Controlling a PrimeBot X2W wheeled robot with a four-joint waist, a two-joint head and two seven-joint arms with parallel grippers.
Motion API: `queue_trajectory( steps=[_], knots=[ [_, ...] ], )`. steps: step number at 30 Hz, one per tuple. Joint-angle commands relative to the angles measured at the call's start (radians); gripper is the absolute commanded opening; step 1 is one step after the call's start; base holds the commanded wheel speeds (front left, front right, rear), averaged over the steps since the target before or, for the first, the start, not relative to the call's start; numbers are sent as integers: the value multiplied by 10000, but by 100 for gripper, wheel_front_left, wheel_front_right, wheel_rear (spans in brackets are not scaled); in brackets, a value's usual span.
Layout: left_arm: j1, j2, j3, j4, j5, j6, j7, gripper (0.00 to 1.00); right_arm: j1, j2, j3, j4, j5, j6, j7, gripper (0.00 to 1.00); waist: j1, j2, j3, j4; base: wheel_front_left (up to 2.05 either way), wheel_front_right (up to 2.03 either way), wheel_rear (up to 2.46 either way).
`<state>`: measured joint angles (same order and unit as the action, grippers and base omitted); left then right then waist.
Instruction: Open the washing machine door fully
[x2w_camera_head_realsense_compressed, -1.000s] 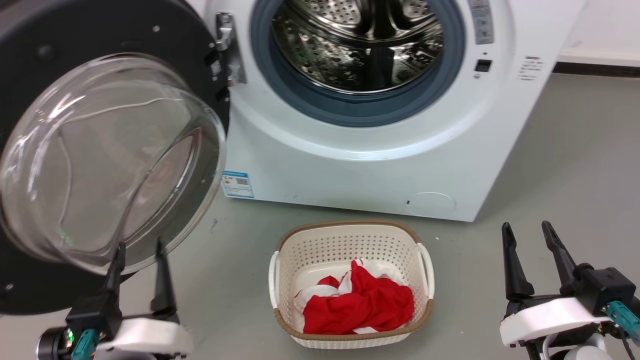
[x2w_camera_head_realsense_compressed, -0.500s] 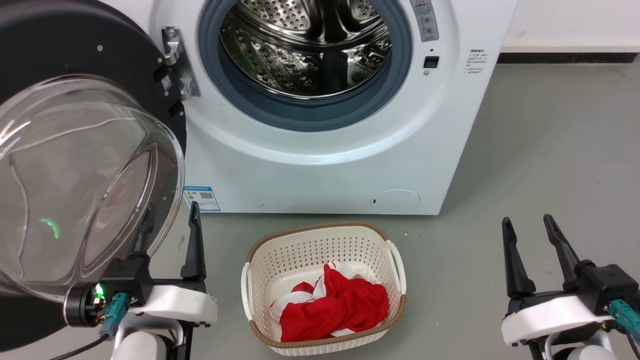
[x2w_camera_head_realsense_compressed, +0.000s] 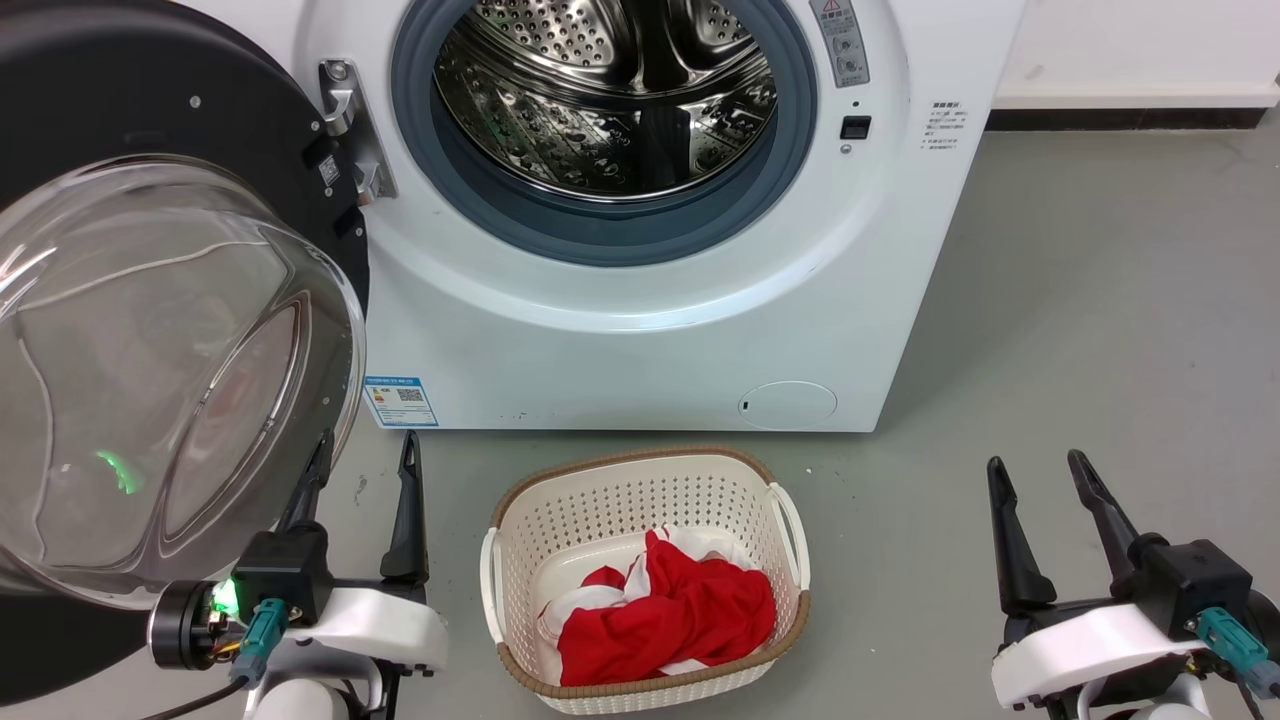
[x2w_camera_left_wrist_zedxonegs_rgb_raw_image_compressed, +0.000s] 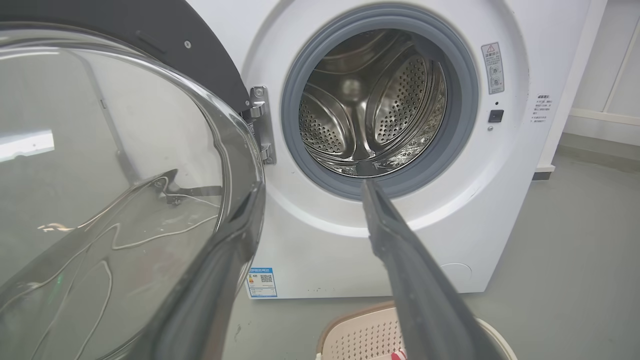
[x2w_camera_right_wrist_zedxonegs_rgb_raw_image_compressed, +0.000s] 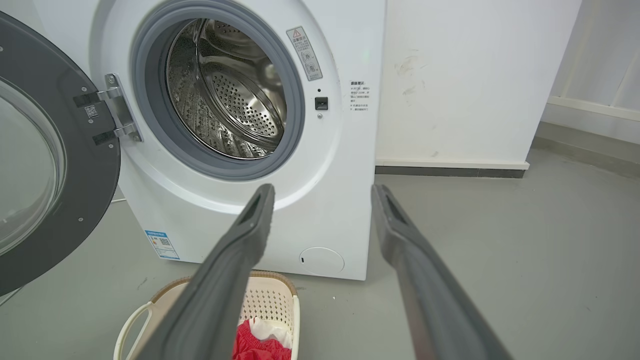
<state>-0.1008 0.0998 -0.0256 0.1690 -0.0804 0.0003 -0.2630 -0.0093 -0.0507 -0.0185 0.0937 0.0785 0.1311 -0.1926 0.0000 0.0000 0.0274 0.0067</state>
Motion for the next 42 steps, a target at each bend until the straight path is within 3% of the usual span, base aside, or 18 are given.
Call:
queue_trajectory(
  steps=[1,17,18,42],
  knots=[
    [96,-8,-1,43,62,-21,-23,100,44,13,-3,9,-31,-7,-19,100,0,0,-8,10,0,0,0],
    [97,-56,106,-16,149,-109,-23,100,-79,13,-56,83,71,-7,-98,100,0,0,20,5,0,0,0],
    [73,-56,73,26,84,-91,0,0,-20,0,-42,97,31,0,-33,0,1,0,20,4,0,0,0],
    [52,-201,462,345,-4282,-441,1100,0,-296,-15,-276,586,4396,-1,856,0,0,0,-27,-9,0,0,0]
  ],
)
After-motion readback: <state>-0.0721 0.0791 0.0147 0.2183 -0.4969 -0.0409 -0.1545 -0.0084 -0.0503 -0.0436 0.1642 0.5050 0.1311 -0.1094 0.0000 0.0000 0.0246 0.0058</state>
